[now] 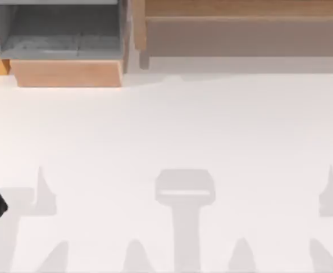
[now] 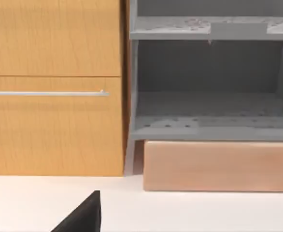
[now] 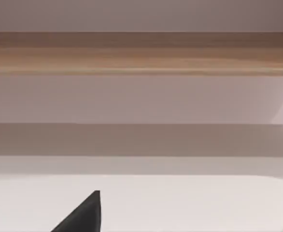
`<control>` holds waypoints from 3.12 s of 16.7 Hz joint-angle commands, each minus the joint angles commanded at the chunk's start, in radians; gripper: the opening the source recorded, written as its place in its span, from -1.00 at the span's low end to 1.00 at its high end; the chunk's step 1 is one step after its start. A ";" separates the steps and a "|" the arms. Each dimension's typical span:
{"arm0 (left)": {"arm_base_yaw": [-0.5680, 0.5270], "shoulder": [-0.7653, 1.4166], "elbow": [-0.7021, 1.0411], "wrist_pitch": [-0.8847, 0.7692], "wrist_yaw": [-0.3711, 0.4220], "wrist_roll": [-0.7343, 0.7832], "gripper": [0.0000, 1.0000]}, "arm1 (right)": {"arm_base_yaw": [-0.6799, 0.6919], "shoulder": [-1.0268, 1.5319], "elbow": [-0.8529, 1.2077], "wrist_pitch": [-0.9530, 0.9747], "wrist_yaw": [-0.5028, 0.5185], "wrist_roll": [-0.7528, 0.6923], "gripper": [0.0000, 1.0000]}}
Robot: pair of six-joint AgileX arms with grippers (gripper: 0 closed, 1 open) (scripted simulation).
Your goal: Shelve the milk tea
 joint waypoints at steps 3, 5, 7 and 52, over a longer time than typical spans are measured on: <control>0.000 0.000 0.000 0.000 0.000 0.000 1.00 | -0.007 0.010 0.003 0.009 -0.009 0.000 1.00; 0.000 0.000 0.000 0.000 0.000 0.000 1.00 | -0.050 0.062 0.017 0.055 -0.052 -0.001 1.00; 0.000 0.000 0.000 0.000 0.000 0.000 1.00 | -0.130 0.155 0.034 0.129 -0.129 -0.003 1.00; 0.000 0.000 0.000 0.000 0.000 0.000 1.00 | -0.641 1.883 0.386 1.265 -0.591 -0.133 0.40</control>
